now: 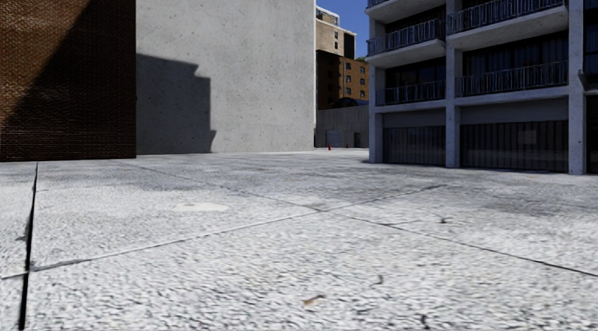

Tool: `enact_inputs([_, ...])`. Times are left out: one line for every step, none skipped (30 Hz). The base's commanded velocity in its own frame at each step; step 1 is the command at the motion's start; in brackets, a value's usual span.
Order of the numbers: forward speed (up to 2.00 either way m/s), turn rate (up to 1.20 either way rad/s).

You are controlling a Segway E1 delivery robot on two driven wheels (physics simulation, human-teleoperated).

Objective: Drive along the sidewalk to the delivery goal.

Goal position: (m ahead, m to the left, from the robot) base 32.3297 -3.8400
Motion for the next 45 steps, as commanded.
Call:
enact_inputs([2.0,0.0])
enact_inputs([2.0,0.0])
enact_inputs([2.0,0.0])
enact_inputs([2.0,0.0])
enact_inputs([2.0,0.0])
enact_inputs([2.0,0.0])
enact_inputs([2.0,0.0])
enact_inputs([2.0,0.0])
enact_inputs([2.0,0.0])
enact_inputs([2.0,0.0])
enact_inputs([2.0,0.0])
enact_inputs([2.0,0.0])
enact_inputs([2.0,0.0])
enact_inputs([2.0,0.0])
enact_inputs([2.0,0.0])
enact_inputs([2.0,0.0])
enact_inputs([2.0,0.0])
enact_inputs([2.0,0.0])
enact_inputs([2.0,0.0])
enact_inputs([2.0,0.0])
enact_inputs([2.0,0.0])
enact_inputs([2.0,0.0])
enact_inputs([2.0,0.0])
enact_inputs([2.0,0.0])
enact_inputs([2.0,0.0])
enact_inputs([2.0,0.0])
enact_inputs([2.0,0.0])
enact_inputs([2.0,0.0])
enact_inputs([2.0,0.0])
enact_inputs([2.0,0.0])
enact_inputs([2.0,0.0])
enact_inputs([2.0,0.0])
enact_inputs([2.0,0.0])
enact_inputs([2.0,0.0])
enact_inputs([2.0,0.0])
enact_inputs([2.0,0.0])
enact_inputs([2.0,0.0])
enact_inputs([2.0,0.0])
enact_inputs([2.0,0.0])
enact_inputs([2.0,0.0])
enact_inputs([2.0,0.0])
enact_inputs([2.0,0.0])
enact_inputs([2.0,0.0])
enact_inputs([2.0,0.0])
enact_inputs([2.0,0.0])
